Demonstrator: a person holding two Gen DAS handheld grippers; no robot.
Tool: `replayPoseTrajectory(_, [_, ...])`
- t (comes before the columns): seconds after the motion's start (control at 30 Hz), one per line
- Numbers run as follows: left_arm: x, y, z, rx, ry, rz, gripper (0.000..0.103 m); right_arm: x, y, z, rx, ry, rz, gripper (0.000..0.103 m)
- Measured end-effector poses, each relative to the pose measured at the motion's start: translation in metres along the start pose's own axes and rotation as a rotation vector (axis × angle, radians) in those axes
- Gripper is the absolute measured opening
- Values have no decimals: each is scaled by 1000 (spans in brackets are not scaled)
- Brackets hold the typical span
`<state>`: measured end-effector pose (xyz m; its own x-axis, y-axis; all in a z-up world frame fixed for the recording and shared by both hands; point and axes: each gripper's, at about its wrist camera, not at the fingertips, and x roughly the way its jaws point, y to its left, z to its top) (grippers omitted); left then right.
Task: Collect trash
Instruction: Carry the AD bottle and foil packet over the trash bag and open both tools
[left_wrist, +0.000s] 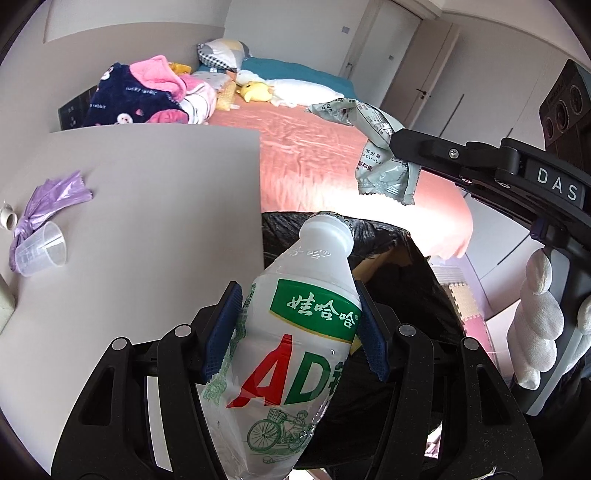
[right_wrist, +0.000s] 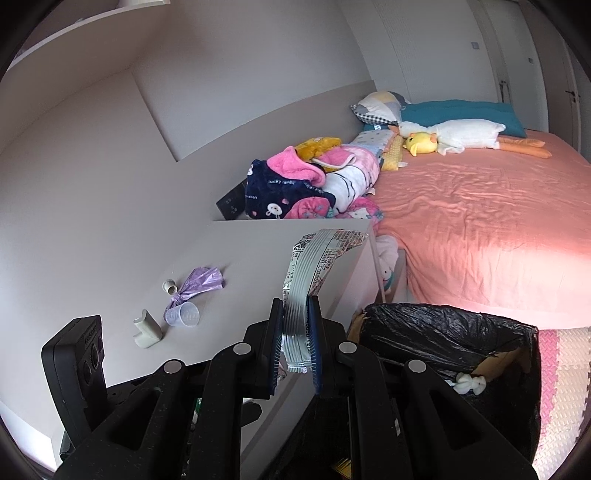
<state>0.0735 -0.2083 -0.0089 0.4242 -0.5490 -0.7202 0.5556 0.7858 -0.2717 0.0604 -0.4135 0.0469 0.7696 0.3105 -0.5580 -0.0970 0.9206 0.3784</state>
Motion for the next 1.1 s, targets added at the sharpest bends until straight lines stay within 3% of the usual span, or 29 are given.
replayPoseTrajectory(1.1, [55, -97, 10, 166, 116, -132, 59, -62, -93, -14, 120, -58, -144, 15])
